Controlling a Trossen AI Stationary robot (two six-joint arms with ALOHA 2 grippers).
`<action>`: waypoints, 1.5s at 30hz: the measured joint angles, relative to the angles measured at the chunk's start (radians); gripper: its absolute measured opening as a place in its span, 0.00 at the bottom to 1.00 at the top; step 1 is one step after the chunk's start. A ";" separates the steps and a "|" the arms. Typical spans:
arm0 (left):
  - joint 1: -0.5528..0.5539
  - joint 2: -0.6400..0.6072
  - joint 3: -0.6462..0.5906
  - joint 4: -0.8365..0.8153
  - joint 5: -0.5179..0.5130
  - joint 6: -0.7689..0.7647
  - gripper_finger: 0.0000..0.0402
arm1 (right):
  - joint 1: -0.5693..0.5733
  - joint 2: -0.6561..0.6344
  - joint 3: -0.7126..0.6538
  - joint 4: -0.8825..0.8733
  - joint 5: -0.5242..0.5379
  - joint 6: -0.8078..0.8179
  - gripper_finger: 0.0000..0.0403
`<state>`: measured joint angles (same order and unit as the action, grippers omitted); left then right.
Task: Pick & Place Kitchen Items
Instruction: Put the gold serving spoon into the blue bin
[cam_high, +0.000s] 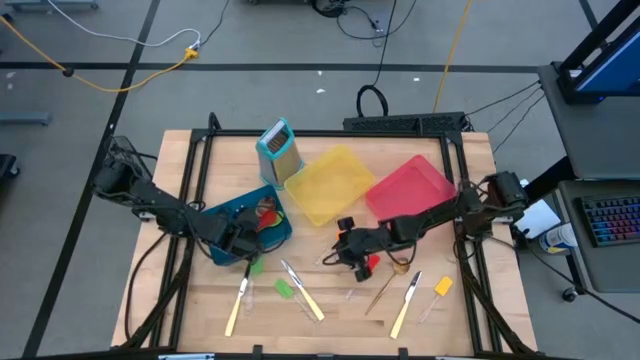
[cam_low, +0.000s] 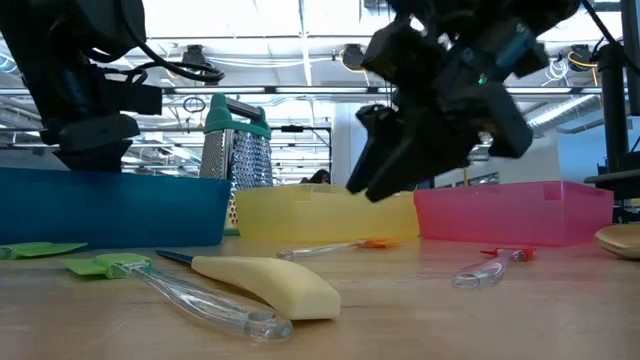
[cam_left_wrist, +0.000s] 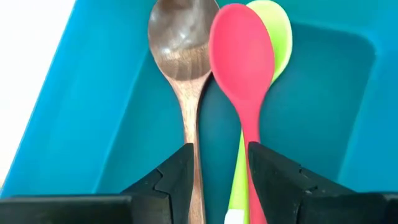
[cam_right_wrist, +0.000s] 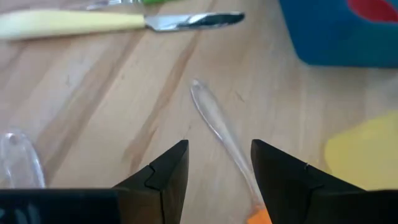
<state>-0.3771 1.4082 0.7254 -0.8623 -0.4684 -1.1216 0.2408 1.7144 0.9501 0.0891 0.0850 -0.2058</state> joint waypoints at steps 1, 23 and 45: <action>0.000 0.000 0.000 0.001 -0.002 -0.005 0.39 | 0.006 -0.016 0.001 -0.026 0.024 0.003 0.41; -0.052 0.000 0.001 0.004 -0.035 -0.170 0.40 | 0.143 -0.283 -0.265 -0.196 -0.245 0.172 0.41; 0.014 0.000 0.001 0.079 -0.109 -0.163 0.40 | 0.273 -0.293 -0.485 0.126 -0.162 0.168 0.41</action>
<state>-0.3626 1.4086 0.7265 -0.7832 -0.5770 -1.2850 0.5137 1.4212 0.4656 0.2151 -0.0772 -0.0378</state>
